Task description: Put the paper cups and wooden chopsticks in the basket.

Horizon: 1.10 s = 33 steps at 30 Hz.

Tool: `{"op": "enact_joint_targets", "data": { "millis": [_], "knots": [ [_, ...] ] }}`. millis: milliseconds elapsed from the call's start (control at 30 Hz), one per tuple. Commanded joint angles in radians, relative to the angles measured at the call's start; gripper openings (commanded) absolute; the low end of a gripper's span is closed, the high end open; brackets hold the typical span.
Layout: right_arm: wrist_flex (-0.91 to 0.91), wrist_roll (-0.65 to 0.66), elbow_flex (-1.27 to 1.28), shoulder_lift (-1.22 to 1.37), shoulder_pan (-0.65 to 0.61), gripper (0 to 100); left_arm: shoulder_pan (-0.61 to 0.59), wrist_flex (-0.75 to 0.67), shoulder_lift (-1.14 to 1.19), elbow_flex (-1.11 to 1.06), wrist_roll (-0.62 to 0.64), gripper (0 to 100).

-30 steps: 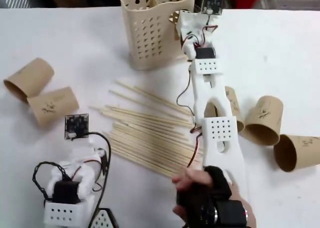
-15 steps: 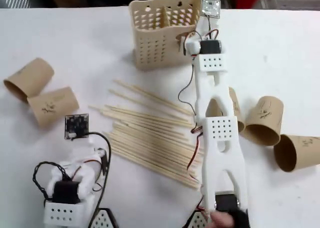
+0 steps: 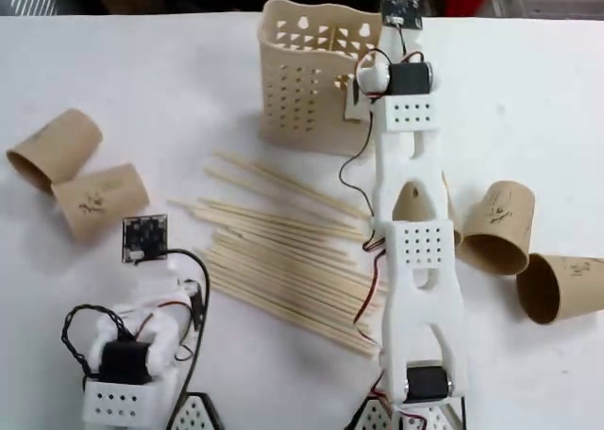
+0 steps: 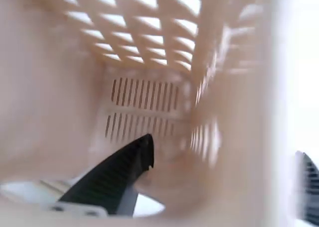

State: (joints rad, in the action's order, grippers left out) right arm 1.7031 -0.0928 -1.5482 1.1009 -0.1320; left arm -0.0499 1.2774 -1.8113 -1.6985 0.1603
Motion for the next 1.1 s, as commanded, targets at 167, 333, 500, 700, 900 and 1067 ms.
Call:
{"op": "enact_joint_targets", "data": {
  "millis": [167, 333, 500, 700, 900, 1067],
  "knots": [
    [0.018, 0.043, 0.351, -0.180, -0.064, 25.0, -0.005, -0.017, -0.005, 0.005, -0.006, 8],
    [0.018, 0.037, 0.453, -0.262, -0.082, 24.1, -0.007, -0.017, -0.005, 0.005, -0.006, 8],
    [0.016, 0.043, 0.575, -0.288, -0.082, 23.7, -0.007, -0.017, -0.005, 0.005, -0.006, 8],
    [0.016, 0.094, 0.684, -0.291, -0.116, 18.0, -0.007, -0.017, -0.005, 0.005, -0.006, 8],
    [-0.045, 0.074, 0.770, -0.291, -0.128, 18.0, -0.007, -0.017, -0.005, 0.005, -0.006, 8],
    [-0.147, 0.071, 0.715, -0.285, -0.082, 25.4, -0.007, -0.017, -0.005, 0.005, -0.006, 8]
  ]
}}
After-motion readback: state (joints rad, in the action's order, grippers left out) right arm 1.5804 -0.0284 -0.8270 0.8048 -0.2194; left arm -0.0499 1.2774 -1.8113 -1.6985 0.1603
